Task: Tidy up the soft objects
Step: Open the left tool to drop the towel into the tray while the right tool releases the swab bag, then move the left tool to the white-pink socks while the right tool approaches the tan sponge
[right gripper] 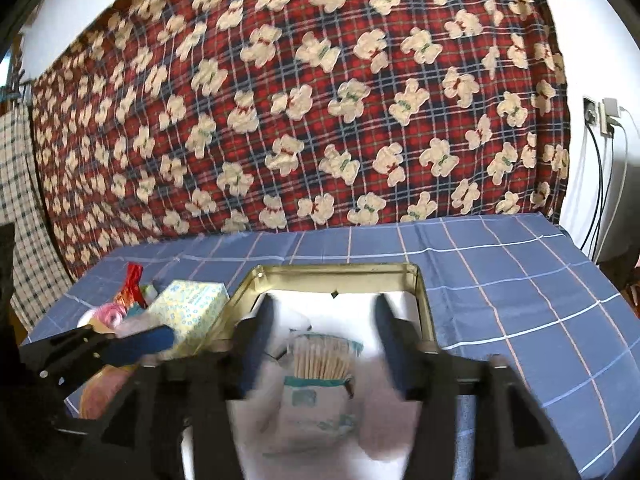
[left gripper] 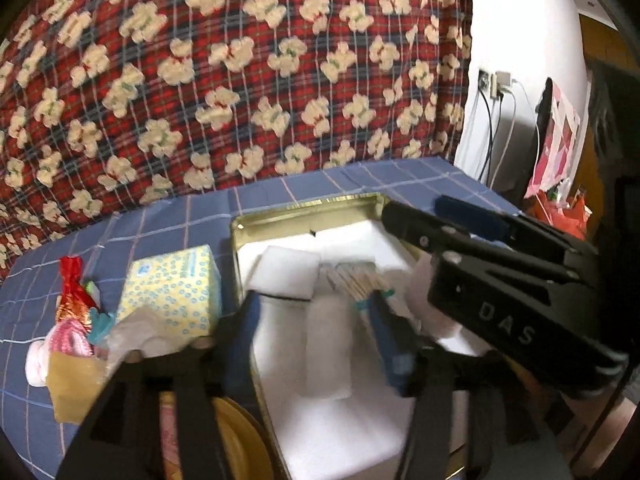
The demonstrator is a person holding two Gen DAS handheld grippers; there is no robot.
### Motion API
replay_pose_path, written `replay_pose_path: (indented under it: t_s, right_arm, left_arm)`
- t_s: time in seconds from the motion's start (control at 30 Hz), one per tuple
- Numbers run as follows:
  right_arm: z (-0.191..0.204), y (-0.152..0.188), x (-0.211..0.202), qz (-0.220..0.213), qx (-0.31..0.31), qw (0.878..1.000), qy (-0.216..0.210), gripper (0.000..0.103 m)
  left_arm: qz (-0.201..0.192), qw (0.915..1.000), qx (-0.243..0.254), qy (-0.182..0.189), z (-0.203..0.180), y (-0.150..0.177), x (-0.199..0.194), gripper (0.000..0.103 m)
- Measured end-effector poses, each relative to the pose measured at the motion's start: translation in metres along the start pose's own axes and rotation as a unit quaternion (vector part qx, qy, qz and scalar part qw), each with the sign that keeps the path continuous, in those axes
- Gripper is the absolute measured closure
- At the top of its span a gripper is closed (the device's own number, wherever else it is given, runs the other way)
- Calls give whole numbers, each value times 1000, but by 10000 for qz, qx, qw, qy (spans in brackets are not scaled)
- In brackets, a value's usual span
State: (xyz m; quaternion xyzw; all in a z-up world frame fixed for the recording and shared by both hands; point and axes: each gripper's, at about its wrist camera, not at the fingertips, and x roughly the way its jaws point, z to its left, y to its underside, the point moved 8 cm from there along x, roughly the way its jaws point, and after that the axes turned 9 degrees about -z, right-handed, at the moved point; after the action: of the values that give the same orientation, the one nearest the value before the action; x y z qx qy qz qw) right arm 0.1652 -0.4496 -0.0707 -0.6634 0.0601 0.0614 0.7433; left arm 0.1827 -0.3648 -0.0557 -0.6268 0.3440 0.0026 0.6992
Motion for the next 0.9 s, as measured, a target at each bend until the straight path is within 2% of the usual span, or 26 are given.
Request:
replay_pose_path:
  t_s: [0.1, 0.23, 0.37, 0.53, 0.6, 0.73, 0.83, 0.9]
  right_arm:
    - [-5, -5, -10, -240, 145, 9996, 36, 37]
    - [-1, -7, -17, -381, 174, 9991, -28, 35]
    - [13, -3, -23, -513, 155, 9984, -164, 31]
    - [38, -1, -22, -505, -10, 9980, -367, 31]
    - [47, -1, -24, -535, -52, 9975, -448, 31]
    - [80, 1, -28, -565, -245, 9955, -714, 31]
    - [120, 6, -28, -486, -544, 9917, -1055, 31]
    - [148, 12, -25, -359, -748, 9887, -1246, 31]
  left_arm:
    - [-211, 9997, -1, -131, 4, -4, -10, 38]
    - [-466, 9988, -129, -124, 12, -9, -29, 32]
    - [-756, 9965, -218, -281, 27, -10, -48, 29]
    - [-855, 9947, -292, -498, 53, -8, -62, 29]
    - [-924, 9930, -326, -660, 71, -7, -69, 29]
    - [-1095, 9870, -499, -1070, 113, 0, -90, 20]
    - [-1196, 9793, -625, -1510, 153, 10, -107, 19]
    - [-1119, 9748, -763, -1774, 184, 19, -111, 19]
